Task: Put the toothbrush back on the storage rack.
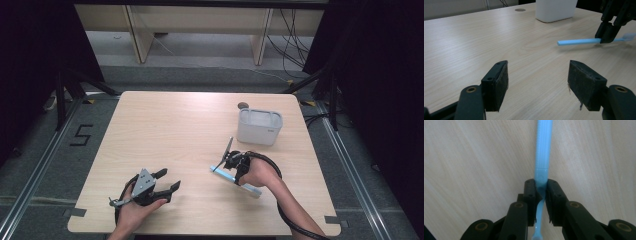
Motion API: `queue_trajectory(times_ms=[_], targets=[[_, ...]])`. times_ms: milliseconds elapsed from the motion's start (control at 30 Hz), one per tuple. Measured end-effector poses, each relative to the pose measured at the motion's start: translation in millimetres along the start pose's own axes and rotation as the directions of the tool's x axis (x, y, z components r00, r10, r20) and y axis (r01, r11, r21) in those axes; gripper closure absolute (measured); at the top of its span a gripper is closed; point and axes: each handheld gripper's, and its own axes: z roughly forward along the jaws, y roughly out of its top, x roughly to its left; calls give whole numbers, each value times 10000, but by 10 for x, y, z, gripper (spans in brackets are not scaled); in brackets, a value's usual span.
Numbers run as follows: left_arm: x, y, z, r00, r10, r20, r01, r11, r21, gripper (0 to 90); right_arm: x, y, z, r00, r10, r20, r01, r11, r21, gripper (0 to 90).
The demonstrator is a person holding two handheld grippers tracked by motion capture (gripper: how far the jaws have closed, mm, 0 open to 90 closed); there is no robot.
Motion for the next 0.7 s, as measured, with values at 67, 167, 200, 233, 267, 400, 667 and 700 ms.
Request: queue_trajectory(times_ms=[67, 167, 200, 233, 267, 400, 667, 700], targets=[[-13, 12, 3, 9999, 28, 111, -27, 10000, -68, 324, 5, -18, -19, 10000, -55, -33, 55, 10000, -7, 796], [-52, 63, -7, 9988, 190, 447, -189, 9998, -15, 327, 37, -73, -60, 9987, -463, -214, 461, 9989, -92, 796], [-60, 78, -9, 9977, 241, 630, -242, 9997, 7, 328, 48, -90, -73, 9975, -661, -253, 659, 9978, -101, 796], [-66, 84, -3, 9961, 228, 854, -224, 9997, -59, 329, 67, -103, -89, 9967, -769, -265, 767, 9970, -92, 796], [-80, 106, -14, 9943, 271, 1034, -283, 9996, 100, 330, 64, -115, -98, 9931, -1125, -332, 1120, 9935, -177, 795], [-136, 165, -12, 9811, 501, 1867, -558, 9981, 255, 337, 144, -186, -173, 9595, -2767, -531, 2749, 9607, -378, 795], [-389, 328, 74, 9018, 1478, 4061, -1902, 9795, 659, 366, 240, -229, -311, 9097, -4090, -721, 4082, 9125, -257, 796], [-389, 328, 74, 9018, 1478, 4061, -1902, 9795, 659, 371, 261, -234, -317, 9150, -3954, -797, 3949, 9184, -230, 796]])
